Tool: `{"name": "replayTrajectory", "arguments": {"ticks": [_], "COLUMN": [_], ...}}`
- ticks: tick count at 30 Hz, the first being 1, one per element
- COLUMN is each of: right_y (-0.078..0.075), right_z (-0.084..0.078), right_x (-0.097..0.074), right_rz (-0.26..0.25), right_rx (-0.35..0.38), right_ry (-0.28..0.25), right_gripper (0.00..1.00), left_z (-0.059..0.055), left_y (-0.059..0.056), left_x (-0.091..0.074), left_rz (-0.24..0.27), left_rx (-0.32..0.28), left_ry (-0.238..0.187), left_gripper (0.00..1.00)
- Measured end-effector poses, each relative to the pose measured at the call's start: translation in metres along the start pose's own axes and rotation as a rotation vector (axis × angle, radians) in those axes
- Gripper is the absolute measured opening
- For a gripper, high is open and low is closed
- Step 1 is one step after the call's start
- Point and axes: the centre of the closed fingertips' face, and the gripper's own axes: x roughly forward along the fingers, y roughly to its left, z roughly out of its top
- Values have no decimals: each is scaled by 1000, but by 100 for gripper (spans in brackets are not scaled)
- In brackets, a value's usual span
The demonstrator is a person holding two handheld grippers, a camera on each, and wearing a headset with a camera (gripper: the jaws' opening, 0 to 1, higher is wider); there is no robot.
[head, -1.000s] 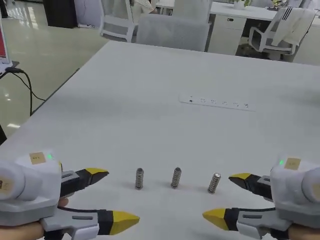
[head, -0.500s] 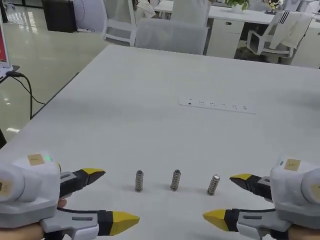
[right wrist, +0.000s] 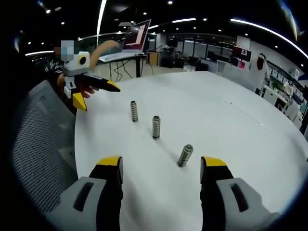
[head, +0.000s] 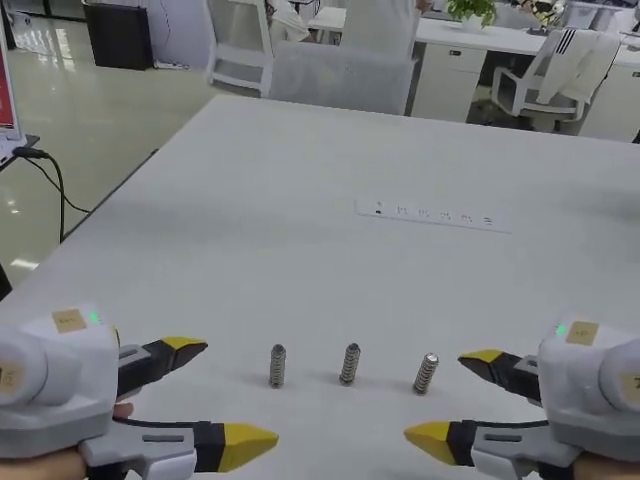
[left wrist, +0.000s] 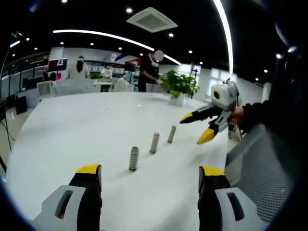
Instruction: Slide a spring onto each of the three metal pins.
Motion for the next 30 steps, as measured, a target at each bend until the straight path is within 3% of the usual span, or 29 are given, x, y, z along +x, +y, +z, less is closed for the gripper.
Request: {"name": "replayTrajectory", "arguments": {"ticks": [30], "right_y": [-7], "right_z": [0], "right_x": [-9], "right_rz": [-38], "right_rx": [-5], "right_ry": [-27], "right_gripper": [63], "left_z": [-1], "left_y": [-5], "left_x": [-1], "left_rz": [-1], "left_rx": [32], "left_ry": [19], "left_gripper": [79]}}
